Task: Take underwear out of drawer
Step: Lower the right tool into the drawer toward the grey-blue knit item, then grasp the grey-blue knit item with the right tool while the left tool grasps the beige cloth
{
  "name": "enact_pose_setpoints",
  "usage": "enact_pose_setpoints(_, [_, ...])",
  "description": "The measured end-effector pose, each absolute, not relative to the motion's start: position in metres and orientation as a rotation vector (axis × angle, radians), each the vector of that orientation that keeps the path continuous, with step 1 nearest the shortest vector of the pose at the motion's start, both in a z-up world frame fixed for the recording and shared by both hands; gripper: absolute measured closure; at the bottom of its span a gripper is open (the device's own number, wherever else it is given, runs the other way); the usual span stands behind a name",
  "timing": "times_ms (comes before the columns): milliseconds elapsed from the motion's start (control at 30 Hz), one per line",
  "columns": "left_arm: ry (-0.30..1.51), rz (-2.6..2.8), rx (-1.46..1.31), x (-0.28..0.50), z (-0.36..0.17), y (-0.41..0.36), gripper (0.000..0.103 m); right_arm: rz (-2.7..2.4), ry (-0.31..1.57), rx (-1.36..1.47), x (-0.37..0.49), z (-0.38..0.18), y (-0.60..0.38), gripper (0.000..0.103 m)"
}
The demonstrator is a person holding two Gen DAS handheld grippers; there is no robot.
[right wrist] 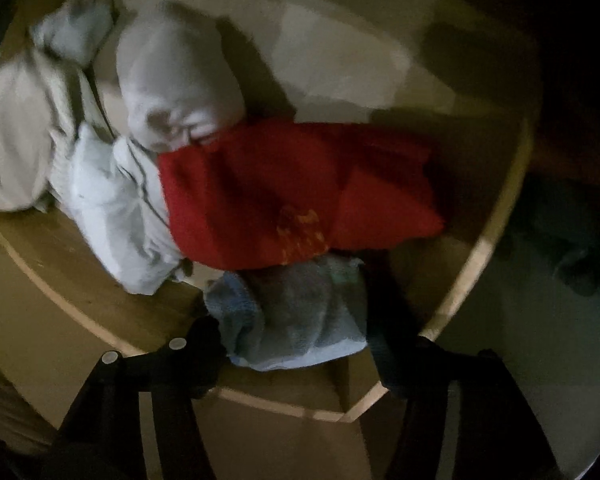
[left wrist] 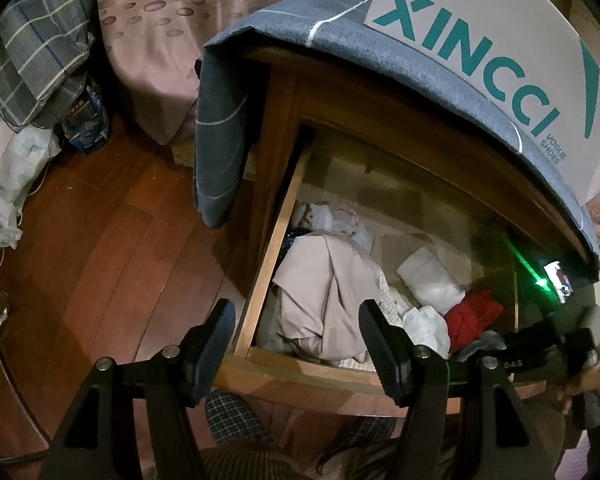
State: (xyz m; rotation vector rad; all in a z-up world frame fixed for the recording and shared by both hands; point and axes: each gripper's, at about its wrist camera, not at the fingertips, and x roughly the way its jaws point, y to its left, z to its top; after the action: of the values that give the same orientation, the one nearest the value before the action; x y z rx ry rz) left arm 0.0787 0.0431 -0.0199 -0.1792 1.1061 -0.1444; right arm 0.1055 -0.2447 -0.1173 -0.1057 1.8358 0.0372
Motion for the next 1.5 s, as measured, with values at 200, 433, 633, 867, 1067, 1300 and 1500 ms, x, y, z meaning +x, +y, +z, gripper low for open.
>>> enact_pose_setpoints(200, [1.148, -0.163, -0.164, 0.082, -0.026, 0.039, 0.037, 0.002, 1.731, 0.010, 0.085, -0.086, -0.244, 0.045])
enact_pose_setpoints(433, [1.225, -0.220, -0.141, 0.090, -0.033, 0.030, 0.037, -0.019, 1.567, 0.177, 0.058, -0.053, -0.246, 0.045])
enact_pose_setpoints(633, [1.323, -0.273, -0.117, 0.110, -0.042, 0.014, 0.037, -0.029, 1.506, 0.154, 0.054, -0.034, -0.257, 0.045])
enact_pose_setpoints(867, [1.428, -0.288, -0.024, 0.130, -0.062, -0.009, 0.037, -0.024, 1.498, 0.186, 0.055, -0.050, -0.251, 0.045])
enact_pose_setpoints(1067, [1.523, -0.272, 0.017, 0.138, -0.088, -0.018, 0.037, -0.015, 1.492, 0.201, 0.056, -0.053, -0.251, 0.045])
enact_pose_setpoints(1300, [1.580, -0.218, 0.017, 0.153, -0.112, -0.021, 0.037, -0.004, 1.494, 0.218, 0.054, -0.053, -0.252, 0.045])
enact_pose_setpoints(1500, [1.579, -0.223, 0.079, 0.155, -0.118, -0.029, 0.037, 0.007, 1.504, 0.229, 0.056, -0.055, -0.253, 0.045])
